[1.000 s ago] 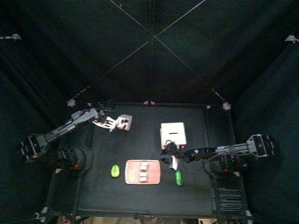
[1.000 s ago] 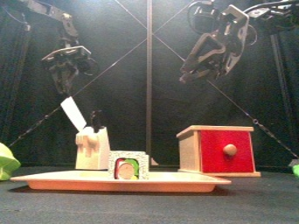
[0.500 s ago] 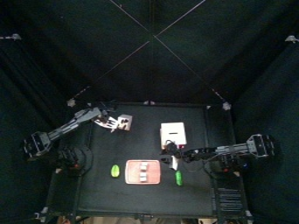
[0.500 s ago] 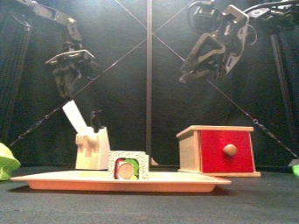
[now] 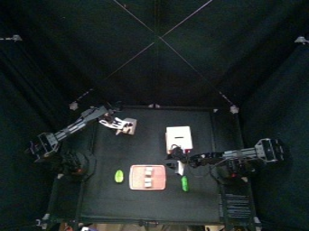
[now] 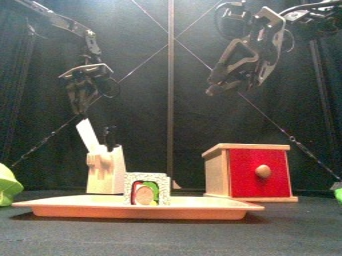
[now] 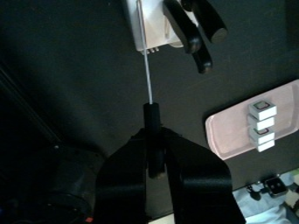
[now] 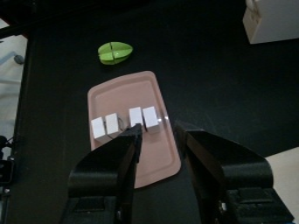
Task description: Put cleaver in holder
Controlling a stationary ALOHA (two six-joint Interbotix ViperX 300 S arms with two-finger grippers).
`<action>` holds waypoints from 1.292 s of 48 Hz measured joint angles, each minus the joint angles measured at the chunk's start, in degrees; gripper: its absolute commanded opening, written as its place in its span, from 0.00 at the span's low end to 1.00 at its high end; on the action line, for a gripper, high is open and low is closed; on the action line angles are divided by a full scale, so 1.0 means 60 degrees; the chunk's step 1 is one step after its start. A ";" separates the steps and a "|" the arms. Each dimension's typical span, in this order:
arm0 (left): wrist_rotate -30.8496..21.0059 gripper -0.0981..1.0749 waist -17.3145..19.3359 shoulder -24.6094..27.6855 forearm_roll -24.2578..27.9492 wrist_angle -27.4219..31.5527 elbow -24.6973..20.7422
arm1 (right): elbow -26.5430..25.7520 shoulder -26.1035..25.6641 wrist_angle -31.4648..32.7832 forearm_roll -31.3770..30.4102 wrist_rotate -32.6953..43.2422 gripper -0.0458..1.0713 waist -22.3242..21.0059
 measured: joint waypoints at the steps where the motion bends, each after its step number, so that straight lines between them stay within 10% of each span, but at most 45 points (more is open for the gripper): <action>1: 0.0088 0.17 0.0015 0.0073 -0.0015 0.0015 -0.0029 | -0.0015 0.0000 0.0000 0.0000 0.0000 0.71 0.0000; 21: 0.0234 0.23 0.0396 0.0791 -0.0117 0.0029 -0.0425 | 0.0015 0.0000 0.0015 0.0000 0.0015 0.71 0.0000; 62: 0.0439 0.67 0.0454 0.0981 0.0527 -0.0630 -0.0483 | 0.0015 0.0000 0.0000 0.0000 0.0000 0.71 0.0000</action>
